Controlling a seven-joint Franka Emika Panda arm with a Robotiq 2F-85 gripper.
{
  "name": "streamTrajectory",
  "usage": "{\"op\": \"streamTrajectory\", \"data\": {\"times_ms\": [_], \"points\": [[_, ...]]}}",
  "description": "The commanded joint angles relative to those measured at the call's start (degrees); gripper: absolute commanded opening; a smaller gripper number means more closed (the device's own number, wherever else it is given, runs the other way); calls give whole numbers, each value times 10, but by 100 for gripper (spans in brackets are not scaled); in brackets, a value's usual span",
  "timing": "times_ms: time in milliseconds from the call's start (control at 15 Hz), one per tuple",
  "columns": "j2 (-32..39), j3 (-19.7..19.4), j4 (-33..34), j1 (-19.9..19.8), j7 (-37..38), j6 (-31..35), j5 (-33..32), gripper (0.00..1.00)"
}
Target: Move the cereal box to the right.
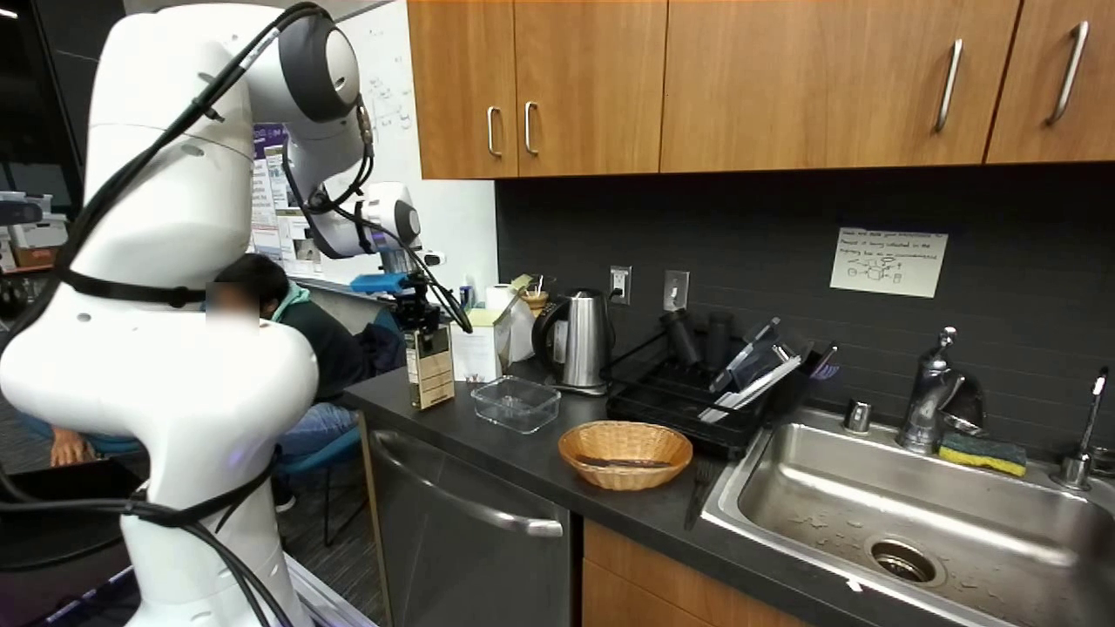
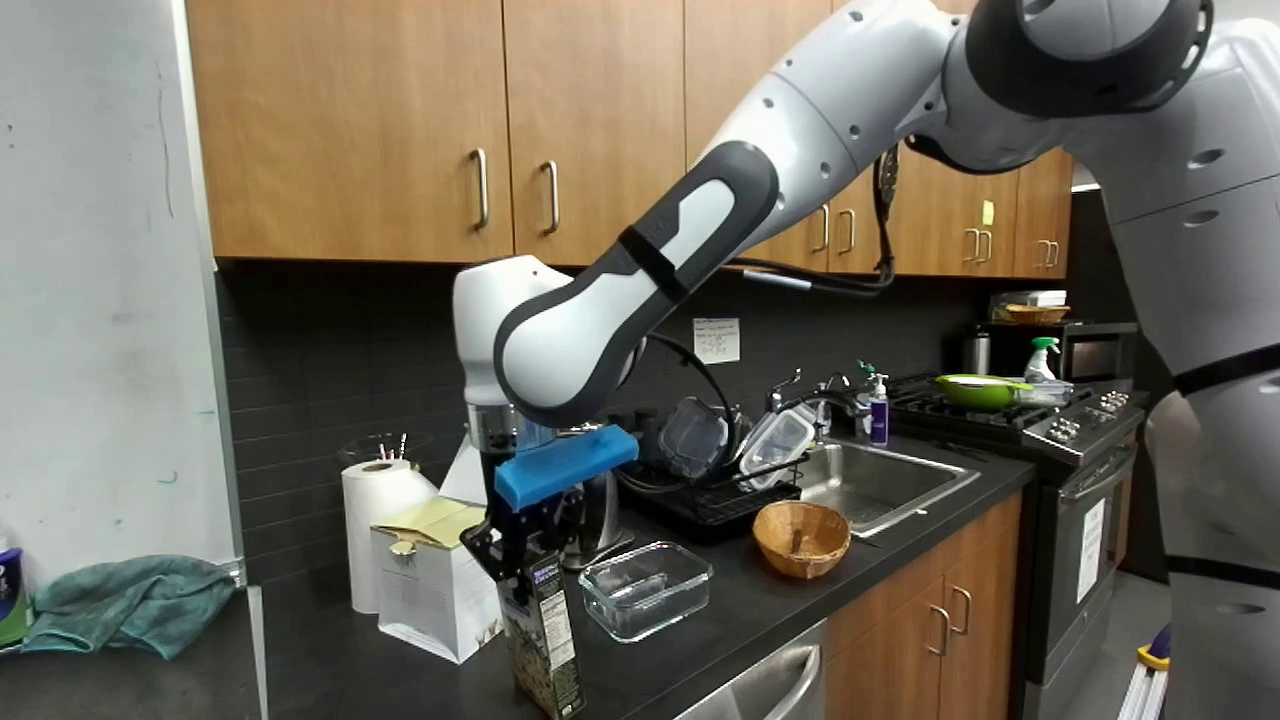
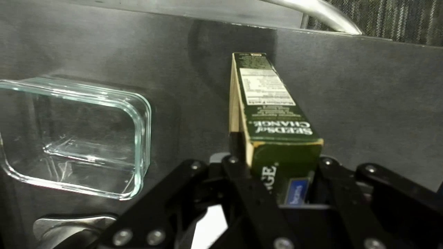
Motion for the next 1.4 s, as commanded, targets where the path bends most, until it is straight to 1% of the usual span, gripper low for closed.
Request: {"op": "streamTrajectory", "data": {"times_ms": [0,267,600,1000,1333], "points": [[-20,-4,-19,-3,15,5,-29,12],[-16,-5,-20,-3,10,5,-58,12],[-14,-5,-25,-4,13,19,-73,12],[-13,-7,-44,-6,12,81,-81,12],[-13,-12,-52,-5,11,112,-83,12]]}}
